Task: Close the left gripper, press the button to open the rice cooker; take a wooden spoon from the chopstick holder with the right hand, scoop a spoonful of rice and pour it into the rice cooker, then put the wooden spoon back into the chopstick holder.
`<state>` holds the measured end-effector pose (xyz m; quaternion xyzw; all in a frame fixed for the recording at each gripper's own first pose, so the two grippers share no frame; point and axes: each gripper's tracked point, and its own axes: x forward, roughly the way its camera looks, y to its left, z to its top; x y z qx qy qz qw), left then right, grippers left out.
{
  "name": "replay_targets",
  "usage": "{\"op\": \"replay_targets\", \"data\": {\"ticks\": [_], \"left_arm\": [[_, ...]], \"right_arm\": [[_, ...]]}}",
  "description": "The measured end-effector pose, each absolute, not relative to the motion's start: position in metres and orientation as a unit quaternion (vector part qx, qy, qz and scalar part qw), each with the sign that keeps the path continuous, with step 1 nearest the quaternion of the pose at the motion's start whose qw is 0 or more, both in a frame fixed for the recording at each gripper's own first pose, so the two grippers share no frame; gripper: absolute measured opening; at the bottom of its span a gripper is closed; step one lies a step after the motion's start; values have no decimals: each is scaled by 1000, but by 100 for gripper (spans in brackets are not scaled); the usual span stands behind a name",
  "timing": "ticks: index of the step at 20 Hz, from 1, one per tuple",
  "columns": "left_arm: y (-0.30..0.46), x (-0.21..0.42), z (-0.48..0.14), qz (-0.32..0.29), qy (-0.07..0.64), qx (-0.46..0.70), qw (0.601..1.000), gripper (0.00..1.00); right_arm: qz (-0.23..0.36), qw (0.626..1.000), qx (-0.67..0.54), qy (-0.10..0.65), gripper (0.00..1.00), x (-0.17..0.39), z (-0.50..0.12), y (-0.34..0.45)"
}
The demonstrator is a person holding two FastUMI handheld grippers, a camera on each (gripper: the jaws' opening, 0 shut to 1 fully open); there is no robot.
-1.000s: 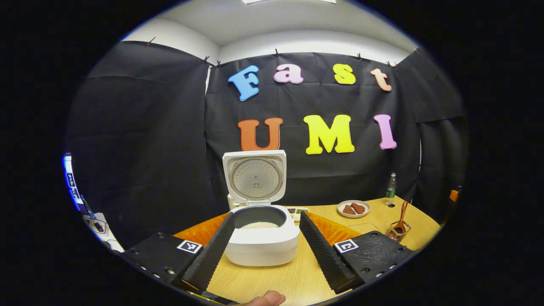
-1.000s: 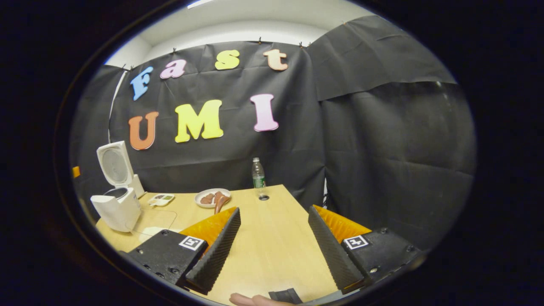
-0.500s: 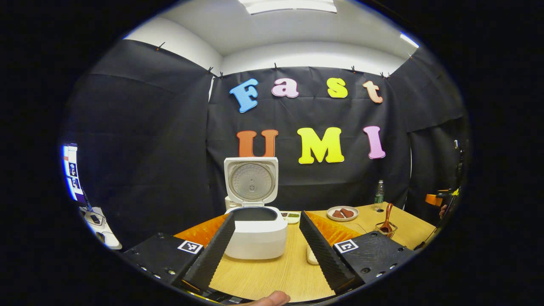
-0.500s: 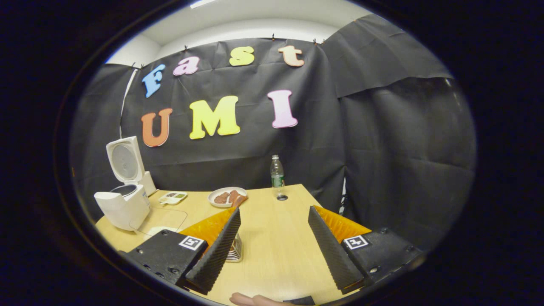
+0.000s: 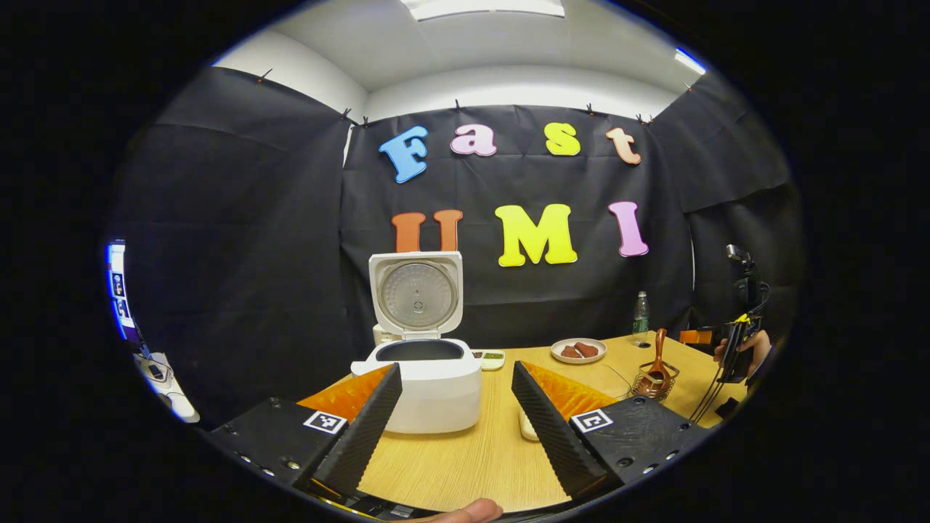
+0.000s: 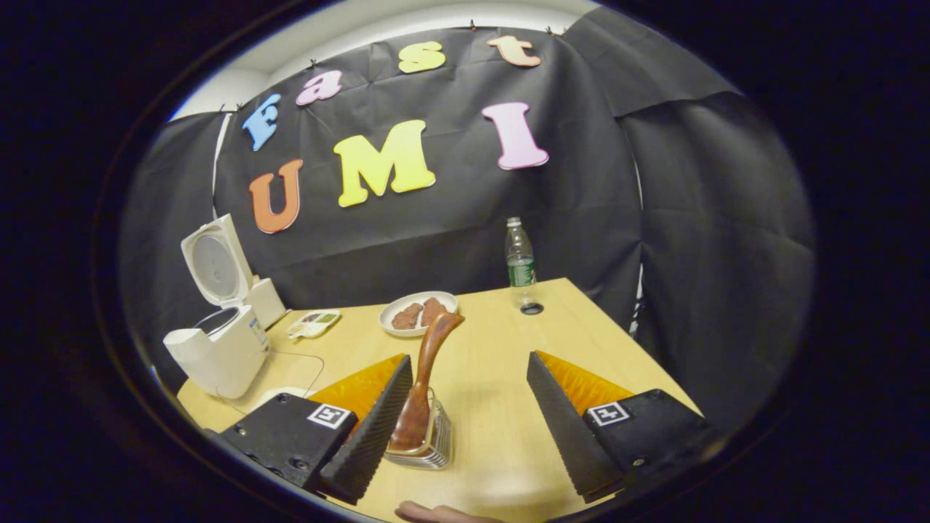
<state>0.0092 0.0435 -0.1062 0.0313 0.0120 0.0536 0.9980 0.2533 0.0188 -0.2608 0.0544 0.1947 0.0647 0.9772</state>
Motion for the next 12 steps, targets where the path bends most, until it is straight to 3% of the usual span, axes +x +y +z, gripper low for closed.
{"op": "replay_targets", "data": {"ticks": [1,2,7,12], "left_arm": [[45,11,-109,56,14,33,998,96],[46,13,-109,57,15,34,998,96],[48,14,-105,59,6,30,998,96],[47,11,-104,57,4,35,998,96]], "right_arm": [[71,974,58,205,96,264,-268,26],[78,972,59,215,100,272,-275,33],[95,963,79,240,99,310,-297,57],[116,950,95,273,80,327,-316,78]]}}
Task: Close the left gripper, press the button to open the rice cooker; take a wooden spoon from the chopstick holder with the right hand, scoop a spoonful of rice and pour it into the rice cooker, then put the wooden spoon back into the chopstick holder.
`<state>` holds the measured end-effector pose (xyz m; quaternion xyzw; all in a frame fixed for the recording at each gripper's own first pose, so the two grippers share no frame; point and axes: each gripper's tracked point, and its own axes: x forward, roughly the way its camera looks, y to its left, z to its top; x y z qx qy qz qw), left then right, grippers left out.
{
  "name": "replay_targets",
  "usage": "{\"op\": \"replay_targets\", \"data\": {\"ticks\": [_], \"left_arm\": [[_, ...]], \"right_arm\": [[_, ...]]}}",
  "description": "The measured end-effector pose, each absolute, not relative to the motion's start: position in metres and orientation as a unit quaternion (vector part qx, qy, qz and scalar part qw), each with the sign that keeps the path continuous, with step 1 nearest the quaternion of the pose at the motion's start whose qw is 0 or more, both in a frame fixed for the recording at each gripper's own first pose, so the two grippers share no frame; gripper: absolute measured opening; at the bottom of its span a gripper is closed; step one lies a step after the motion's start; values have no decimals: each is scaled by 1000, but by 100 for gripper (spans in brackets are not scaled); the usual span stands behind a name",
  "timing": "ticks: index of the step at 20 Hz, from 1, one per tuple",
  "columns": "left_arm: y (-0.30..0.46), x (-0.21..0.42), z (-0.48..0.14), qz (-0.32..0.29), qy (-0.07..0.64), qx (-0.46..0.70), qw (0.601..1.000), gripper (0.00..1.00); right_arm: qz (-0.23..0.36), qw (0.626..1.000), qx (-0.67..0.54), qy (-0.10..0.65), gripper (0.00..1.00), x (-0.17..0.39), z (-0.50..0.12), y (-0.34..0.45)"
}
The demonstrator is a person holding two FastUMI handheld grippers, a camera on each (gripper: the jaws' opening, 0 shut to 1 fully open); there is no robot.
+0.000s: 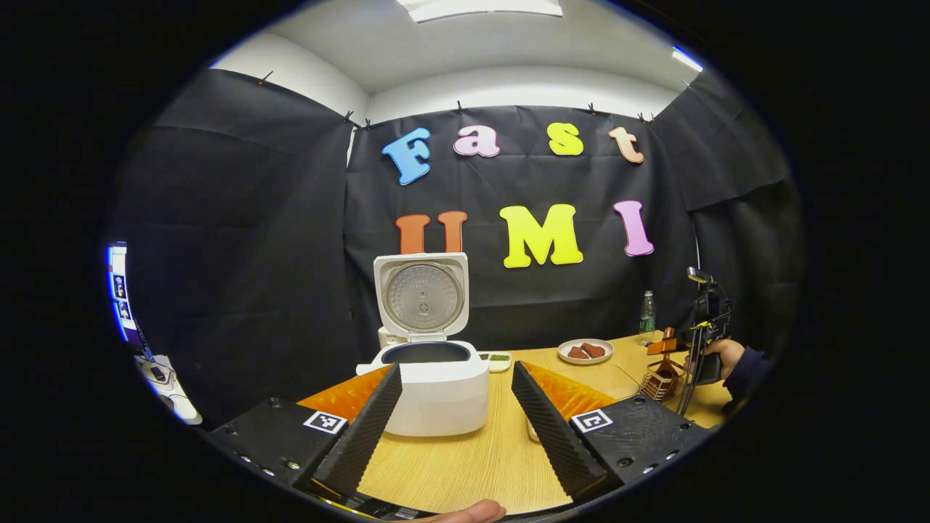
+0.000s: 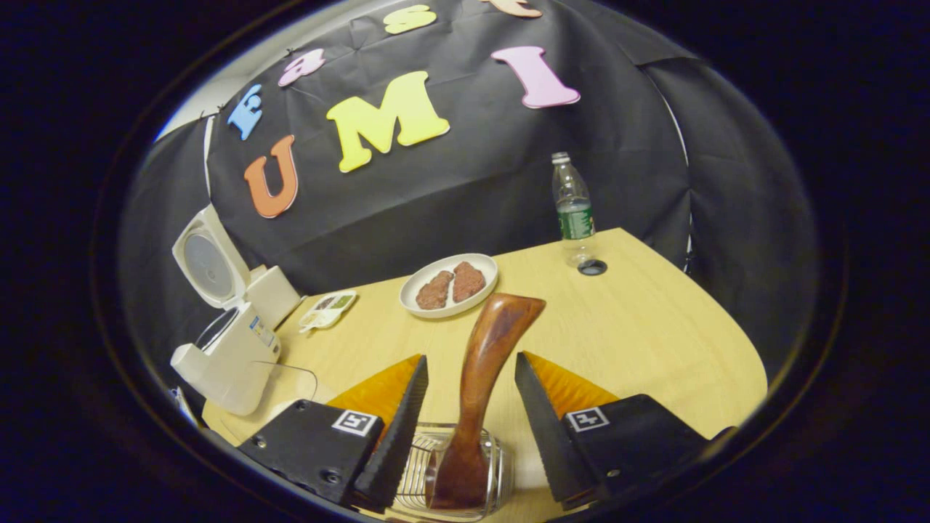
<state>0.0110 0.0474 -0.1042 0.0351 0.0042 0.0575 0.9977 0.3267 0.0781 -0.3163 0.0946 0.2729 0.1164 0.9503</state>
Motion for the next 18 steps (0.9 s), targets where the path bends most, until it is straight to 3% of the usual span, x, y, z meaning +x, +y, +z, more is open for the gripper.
{"op": "replay_targets", "data": {"ticks": [3,4,6,18], "left_arm": [[45,10,-103,51,4,31,998,96],[45,9,-103,50,4,31,998,96],[45,9,-104,49,5,30,998,96],[58,6,-108,41,4,23,999,96]], "right_arm": [[121,945,86,293,55,330,-327,84],[111,945,85,297,55,329,-329,78],[103,944,89,302,24,328,-332,73],[89,969,70,221,18,296,-249,86]]}}
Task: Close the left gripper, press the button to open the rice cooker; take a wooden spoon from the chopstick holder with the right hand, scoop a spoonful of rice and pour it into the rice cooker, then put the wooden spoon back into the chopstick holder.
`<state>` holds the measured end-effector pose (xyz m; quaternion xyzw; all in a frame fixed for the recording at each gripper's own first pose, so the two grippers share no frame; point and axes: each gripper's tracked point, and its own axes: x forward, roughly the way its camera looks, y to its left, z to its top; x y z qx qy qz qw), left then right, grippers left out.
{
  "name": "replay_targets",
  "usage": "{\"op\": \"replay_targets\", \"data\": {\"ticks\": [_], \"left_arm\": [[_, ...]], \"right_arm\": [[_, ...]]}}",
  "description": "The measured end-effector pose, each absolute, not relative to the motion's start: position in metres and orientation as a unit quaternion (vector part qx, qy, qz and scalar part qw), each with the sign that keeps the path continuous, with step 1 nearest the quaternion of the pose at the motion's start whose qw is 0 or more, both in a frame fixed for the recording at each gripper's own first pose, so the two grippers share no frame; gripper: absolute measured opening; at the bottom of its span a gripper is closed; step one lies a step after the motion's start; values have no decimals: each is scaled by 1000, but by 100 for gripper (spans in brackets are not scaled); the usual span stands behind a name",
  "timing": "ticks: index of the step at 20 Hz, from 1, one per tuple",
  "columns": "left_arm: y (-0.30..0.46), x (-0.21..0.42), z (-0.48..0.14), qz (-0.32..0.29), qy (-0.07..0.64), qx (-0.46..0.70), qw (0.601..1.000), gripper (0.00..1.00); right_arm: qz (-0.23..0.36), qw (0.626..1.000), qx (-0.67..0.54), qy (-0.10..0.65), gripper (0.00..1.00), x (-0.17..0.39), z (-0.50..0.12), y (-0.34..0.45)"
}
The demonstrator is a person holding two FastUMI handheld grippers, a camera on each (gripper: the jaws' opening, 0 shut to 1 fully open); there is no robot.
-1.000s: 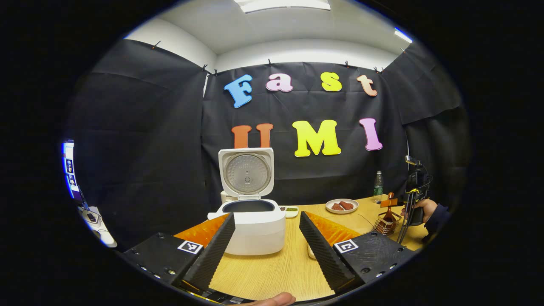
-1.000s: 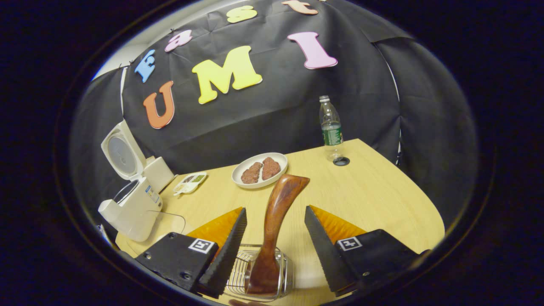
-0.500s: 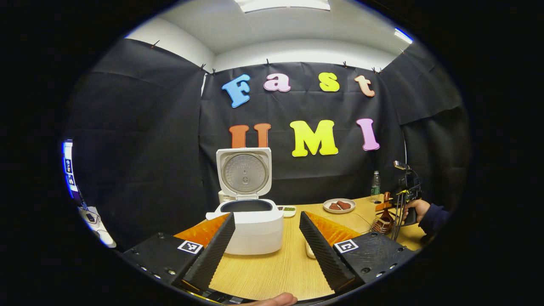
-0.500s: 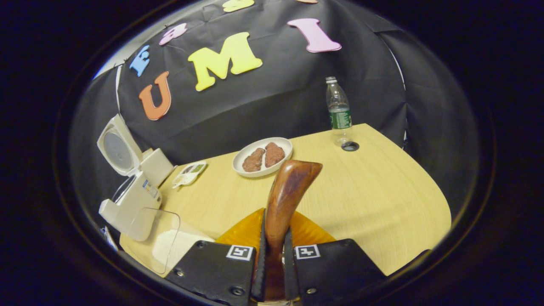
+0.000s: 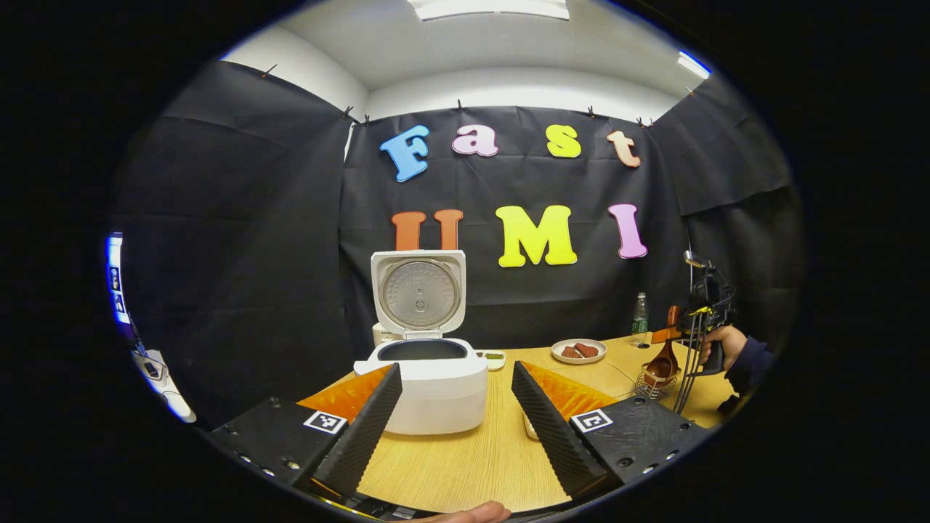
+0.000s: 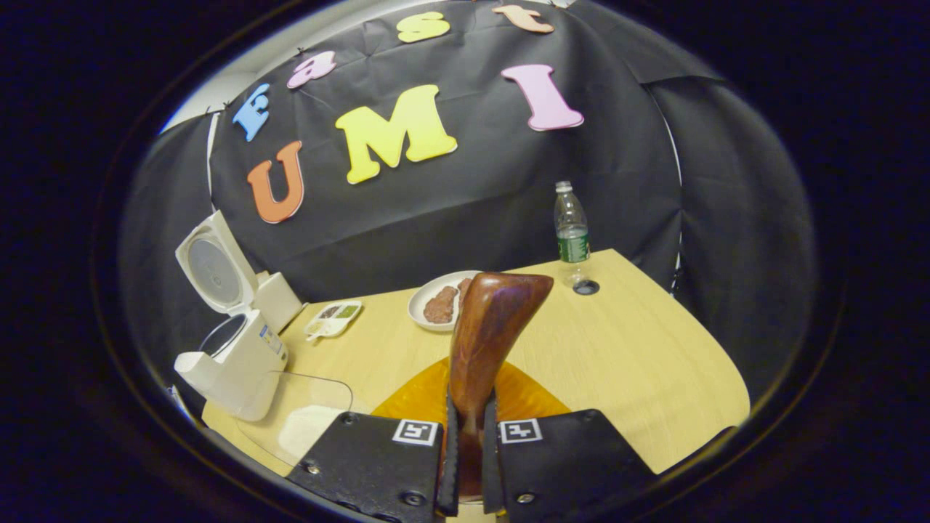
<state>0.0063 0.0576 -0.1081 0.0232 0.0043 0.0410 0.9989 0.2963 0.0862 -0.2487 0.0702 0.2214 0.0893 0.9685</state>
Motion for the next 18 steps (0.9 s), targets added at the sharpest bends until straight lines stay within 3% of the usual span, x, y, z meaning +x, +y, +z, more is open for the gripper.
{"op": "replay_targets", "data": {"ticks": [10,18], "left_arm": [[81,6,-119,49,13,15,999,97],[97,1,-123,61,15,13,998,97]], "right_arm": [[95,989,26,110,15,260,-152,157],[101,990,-57,78,15,264,-196,254]]}}
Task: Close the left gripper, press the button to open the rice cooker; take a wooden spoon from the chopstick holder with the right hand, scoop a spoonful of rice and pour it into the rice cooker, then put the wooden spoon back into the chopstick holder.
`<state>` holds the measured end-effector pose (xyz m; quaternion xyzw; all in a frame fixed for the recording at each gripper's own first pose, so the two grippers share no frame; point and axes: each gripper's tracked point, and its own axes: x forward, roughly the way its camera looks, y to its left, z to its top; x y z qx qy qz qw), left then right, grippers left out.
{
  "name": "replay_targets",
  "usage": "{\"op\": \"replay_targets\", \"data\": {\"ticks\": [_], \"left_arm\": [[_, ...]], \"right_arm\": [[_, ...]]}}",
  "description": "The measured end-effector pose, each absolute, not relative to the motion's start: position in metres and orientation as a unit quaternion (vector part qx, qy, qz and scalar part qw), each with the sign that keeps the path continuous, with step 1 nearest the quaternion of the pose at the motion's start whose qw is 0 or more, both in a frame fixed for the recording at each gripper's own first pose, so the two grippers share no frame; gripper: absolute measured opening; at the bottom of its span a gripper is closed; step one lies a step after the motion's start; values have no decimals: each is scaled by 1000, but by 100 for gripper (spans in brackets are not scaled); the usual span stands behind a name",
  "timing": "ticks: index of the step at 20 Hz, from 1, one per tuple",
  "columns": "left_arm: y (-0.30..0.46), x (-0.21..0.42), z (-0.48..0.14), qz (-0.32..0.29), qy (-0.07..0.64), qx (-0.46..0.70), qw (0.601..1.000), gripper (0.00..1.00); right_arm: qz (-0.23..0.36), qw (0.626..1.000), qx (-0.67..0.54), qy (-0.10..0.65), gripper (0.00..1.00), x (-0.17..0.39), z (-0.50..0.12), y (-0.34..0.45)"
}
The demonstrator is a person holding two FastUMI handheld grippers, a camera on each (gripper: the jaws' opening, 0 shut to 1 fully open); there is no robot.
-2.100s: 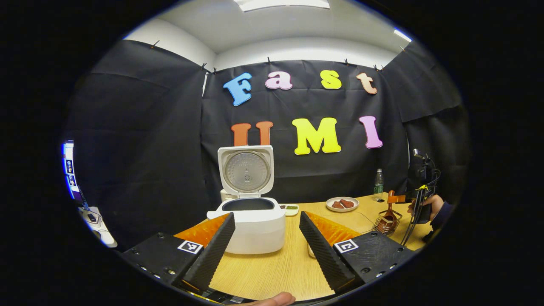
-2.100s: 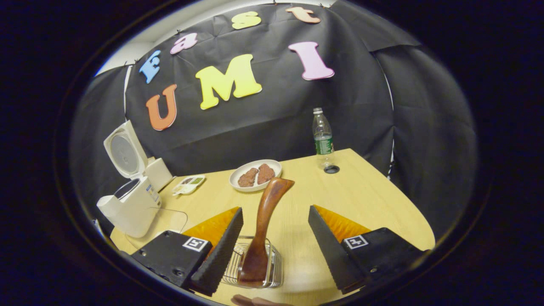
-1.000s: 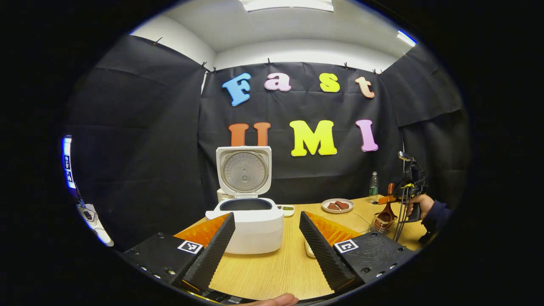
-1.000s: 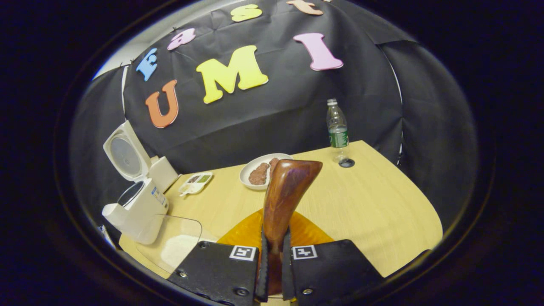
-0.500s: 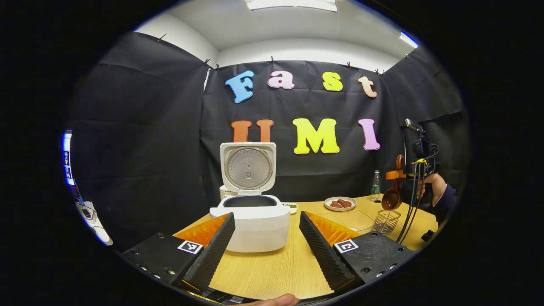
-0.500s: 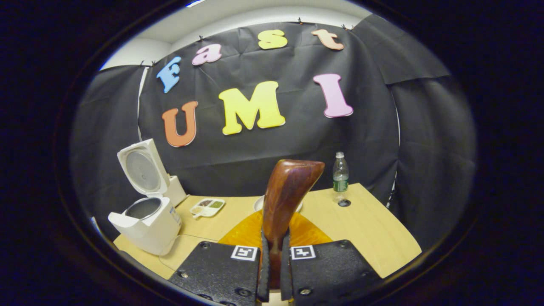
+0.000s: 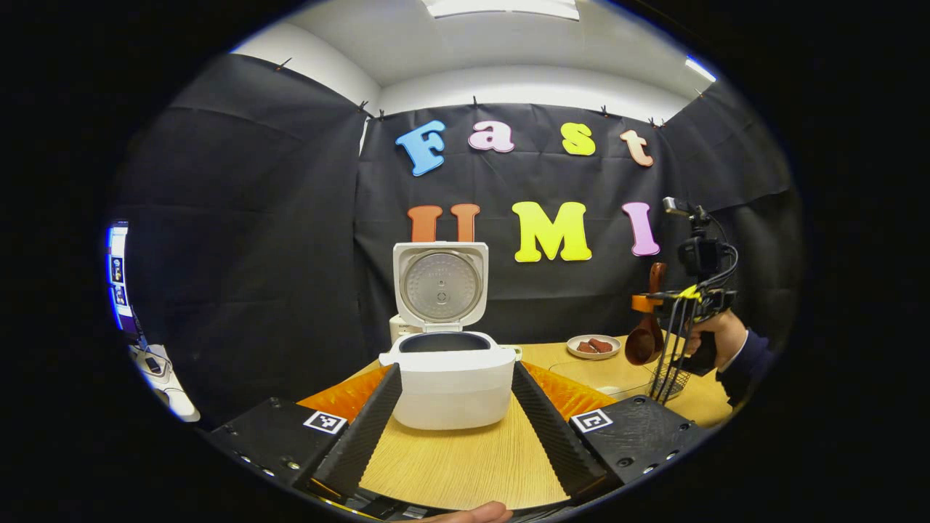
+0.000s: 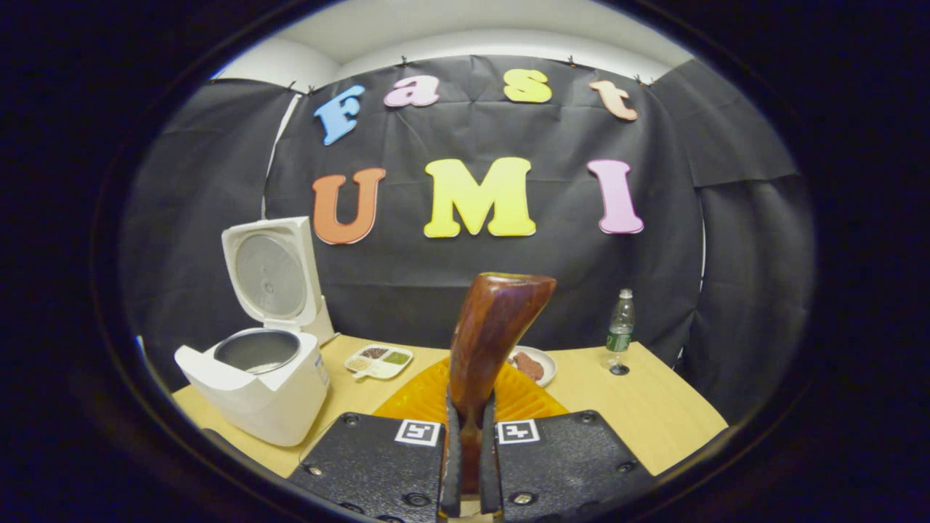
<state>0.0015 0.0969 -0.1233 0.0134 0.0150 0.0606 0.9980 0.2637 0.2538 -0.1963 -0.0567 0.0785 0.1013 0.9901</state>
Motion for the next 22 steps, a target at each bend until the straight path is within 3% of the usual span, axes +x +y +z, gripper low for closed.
{"op": "replay_targets", "data": {"ticks": [6,13,22], "left_arm": [[99,7,-126,63,21,8,998,96],[86,16,-130,46,27,3,999,96],[90,20,-135,48,35,1,998,97]], "right_arm": [[88,982,-128,107,15,268,-274,274],[37,978,-157,133,15,273,-303,255],[141,960,-26,242,15,238,-331,320]]}}
